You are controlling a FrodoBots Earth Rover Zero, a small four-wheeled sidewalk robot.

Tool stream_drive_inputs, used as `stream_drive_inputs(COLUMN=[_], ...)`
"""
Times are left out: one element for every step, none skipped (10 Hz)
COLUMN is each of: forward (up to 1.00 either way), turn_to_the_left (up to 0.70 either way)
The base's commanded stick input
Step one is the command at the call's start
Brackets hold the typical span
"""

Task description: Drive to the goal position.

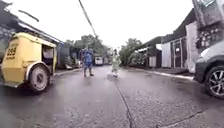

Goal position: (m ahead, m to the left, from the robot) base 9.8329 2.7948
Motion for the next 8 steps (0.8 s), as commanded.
stream_drive_inputs(forward=[1.00,1.00,1.00,1.00,1.00,1.00,1.00,1.00], turn_to_the_left=[0.00,0.00,0.00,-0.25,-0.27,-0.27,-0.27,-0.27])
